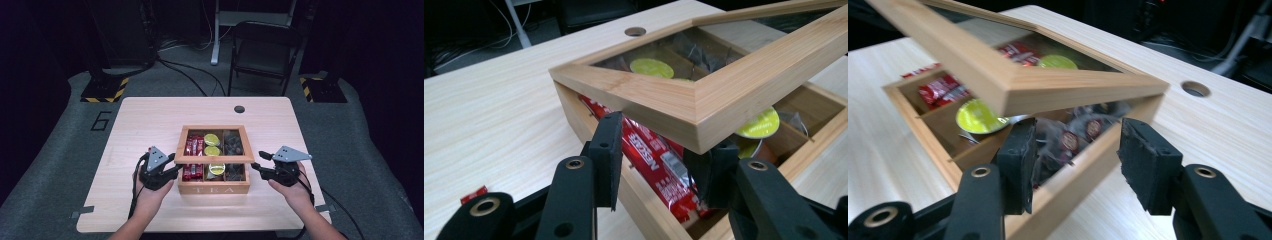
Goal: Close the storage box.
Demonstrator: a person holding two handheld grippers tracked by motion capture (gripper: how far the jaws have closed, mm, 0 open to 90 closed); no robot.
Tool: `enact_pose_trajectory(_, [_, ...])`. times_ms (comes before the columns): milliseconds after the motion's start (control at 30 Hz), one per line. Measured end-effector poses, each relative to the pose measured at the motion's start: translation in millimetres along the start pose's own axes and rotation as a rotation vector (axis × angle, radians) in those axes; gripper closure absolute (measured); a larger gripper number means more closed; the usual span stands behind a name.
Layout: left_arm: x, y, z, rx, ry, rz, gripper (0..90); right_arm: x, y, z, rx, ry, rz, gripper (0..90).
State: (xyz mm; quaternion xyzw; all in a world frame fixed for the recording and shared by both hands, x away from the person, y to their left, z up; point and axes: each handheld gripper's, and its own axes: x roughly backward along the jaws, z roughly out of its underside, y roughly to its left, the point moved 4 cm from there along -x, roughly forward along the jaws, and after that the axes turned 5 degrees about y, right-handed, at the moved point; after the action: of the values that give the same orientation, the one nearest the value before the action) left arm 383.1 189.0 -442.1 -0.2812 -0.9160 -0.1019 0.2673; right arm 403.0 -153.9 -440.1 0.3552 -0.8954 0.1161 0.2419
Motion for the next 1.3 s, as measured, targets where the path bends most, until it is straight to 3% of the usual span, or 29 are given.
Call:
enact_pose_trajectory(133, [-2.4,-2.8,9.9,-0.003,0.017,0.011,60.6,0.4,-5.3,5.3,-0.021,0.017,0.034,49.5])
enact_pose_trajectory(300, [-6.3,-5.5,20.8,0.003,0.026,0.018,60.6,0.0,-8.4,9.5,-0.06,0.012,0.031,49.5])
enact_pose_trajectory(533, [-9.9,-7.4,31.4,0.005,0.042,0.022,60.2,-4.4,-3.7,15.7,-0.035,0.018,0.027,49.5])
enact_pose_trajectory(933, [-13.0,-9.7,45.6,-0.006,0.079,0.022,58.1,-6.3,-3.6,20.4,-0.063,0.015,0.022,49.5])
enact_pose_trajectory(1300, [-8.2,-13.6,49.2,-0.001,0.067,0.026,56.6,-8.0,-1.6,24.8,-0.068,0.021,0.021,49.3])
